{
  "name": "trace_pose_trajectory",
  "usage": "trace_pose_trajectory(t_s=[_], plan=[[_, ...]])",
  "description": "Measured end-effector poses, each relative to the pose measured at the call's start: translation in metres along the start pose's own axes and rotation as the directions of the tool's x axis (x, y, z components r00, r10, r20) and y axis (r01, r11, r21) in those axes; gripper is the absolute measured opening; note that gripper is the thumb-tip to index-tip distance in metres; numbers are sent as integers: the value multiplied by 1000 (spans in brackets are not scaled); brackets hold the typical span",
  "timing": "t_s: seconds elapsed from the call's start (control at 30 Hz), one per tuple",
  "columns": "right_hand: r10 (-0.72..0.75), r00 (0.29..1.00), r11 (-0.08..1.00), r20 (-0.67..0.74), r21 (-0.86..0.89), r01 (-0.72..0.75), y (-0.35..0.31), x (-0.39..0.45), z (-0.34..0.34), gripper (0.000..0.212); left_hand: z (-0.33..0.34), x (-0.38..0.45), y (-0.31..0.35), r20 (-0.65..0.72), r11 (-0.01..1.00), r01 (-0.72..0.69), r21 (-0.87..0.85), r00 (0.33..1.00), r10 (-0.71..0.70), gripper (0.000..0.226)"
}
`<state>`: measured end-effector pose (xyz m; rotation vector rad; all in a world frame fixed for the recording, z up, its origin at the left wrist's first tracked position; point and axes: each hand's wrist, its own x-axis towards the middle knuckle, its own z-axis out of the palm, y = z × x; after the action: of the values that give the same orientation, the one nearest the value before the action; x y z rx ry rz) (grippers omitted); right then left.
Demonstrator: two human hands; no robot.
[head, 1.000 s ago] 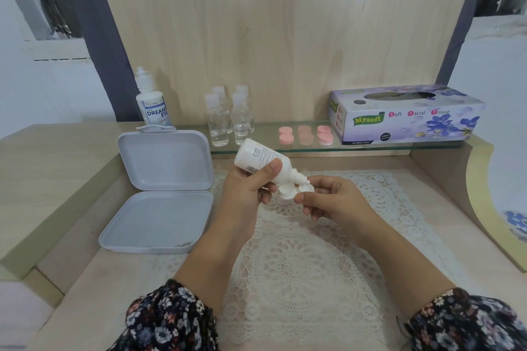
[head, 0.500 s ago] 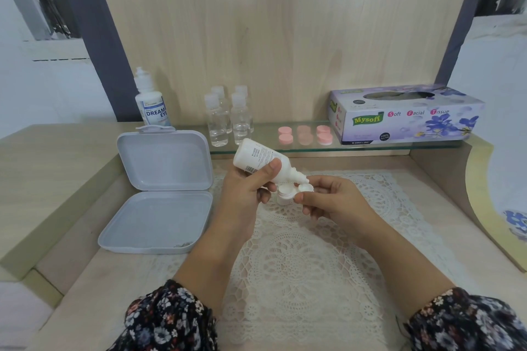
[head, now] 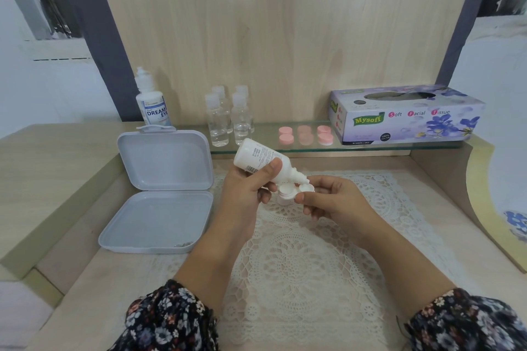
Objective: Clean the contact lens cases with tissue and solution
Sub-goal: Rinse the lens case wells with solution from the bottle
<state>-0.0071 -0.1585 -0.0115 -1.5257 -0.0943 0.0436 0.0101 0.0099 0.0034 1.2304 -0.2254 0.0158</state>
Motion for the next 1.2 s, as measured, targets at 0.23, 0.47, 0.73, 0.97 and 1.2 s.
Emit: trace_pose_trajectory(t_s=[0.23, 0.47, 0.73, 0.97, 1.2], plan=[[0, 1000, 1000, 3, 0, 0, 0, 0, -1, 24, 0, 0, 0, -9, 1000, -4, 10, 1000, 4, 29], [7, 1000, 1000, -5, 5, -7, 1, 1, -1, 26, -2, 0, -2, 14, 1000, -5, -3, 1000, 5, 25], [7, 1000, 1000, -3, 17, -7, 1, 1, -1, 25, -1, 1, -2, 13, 1000, -9, 1, 1000, 9, 27], [0, 1000, 1000, -2, 16, 0, 1, 1, -1, 23, -1, 0, -1, 2, 1000, -11, 1, 1000, 11, 28], [0, 1000, 1000, -4, 16, 0, 1, 1, -1, 23, -2, 0, 0, 10, 1000, -8, -1, 1000, 8, 24]])
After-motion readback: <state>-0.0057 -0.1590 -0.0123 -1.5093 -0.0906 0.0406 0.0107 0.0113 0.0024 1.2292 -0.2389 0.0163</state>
